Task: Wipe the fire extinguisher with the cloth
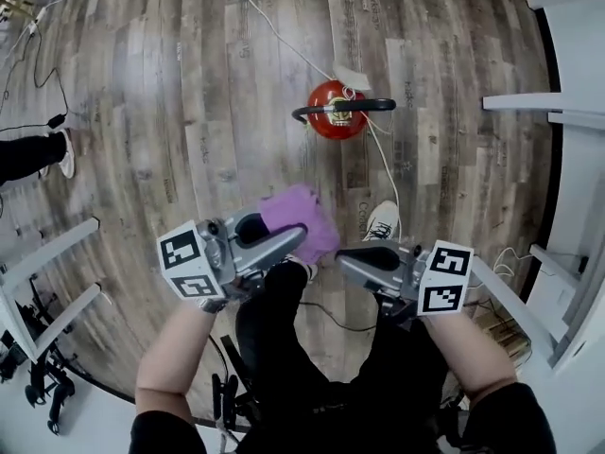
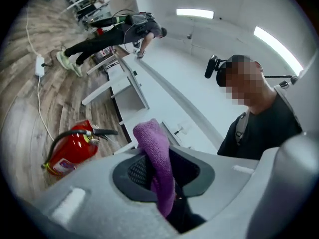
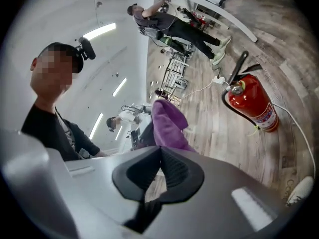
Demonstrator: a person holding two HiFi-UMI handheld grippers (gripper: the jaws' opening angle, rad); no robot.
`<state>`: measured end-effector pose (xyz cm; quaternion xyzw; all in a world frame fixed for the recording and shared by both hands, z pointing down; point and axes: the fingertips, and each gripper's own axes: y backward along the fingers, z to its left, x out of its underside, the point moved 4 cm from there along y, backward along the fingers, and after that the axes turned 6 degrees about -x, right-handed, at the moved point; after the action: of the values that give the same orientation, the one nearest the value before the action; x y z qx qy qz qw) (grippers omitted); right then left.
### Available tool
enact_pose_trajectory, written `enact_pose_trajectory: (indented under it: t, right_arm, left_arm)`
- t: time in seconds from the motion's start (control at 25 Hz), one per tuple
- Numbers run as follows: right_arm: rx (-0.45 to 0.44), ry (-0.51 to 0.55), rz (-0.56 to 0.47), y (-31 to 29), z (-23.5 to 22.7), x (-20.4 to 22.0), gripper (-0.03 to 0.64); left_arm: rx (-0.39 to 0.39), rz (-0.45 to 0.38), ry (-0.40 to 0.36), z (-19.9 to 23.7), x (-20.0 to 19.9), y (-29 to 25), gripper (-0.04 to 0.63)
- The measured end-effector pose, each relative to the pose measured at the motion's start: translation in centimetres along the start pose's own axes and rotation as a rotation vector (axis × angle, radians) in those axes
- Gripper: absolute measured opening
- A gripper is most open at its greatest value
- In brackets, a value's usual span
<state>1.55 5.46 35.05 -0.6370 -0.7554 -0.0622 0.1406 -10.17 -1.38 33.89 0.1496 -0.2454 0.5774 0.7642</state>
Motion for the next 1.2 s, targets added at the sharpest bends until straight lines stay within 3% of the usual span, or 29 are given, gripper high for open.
enact_pose_trajectory:
  t: [0.12,0.36,0.6,0.72,0.92,1.2]
  right_arm:
    - [0.014,-0.028,0.016,0.4,6.4,-0.3,0.002]
    - [0.035,-0.023,0.010,1.6,17.3,-2.3,0.002]
    - [-0.047,0.100,-0.034,4.0,26.6,-8.0,0.002]
    - [-0.090,0.122,-0.051,5.7,30.8,-8.5,0.002]
    - [-0.137,0.202,0.018,8.4,33.2,-10.3,0.002]
    - [-0.155,0.185,0.099,11.0,32.8,-8.5,0.002]
  left_arm:
    - [0.031,0.053,0.091,-6.4,0.3,0.6,0.071]
    - [0.100,0.070,0.163,-18.1,-3.2,0.9,0.071]
    - [0.112,-0.014,0.042,-26.9,-10.7,-0.9,0.071]
    - [0.089,-0.081,0.039,-31.5,-11.7,-1.2,0.071]
    - [0.047,-0.222,0.061,-34.5,-12.3,-3.1,0.071]
    - [-0.083,-0.217,0.028,-36.6,-9.6,-4.7,0.071]
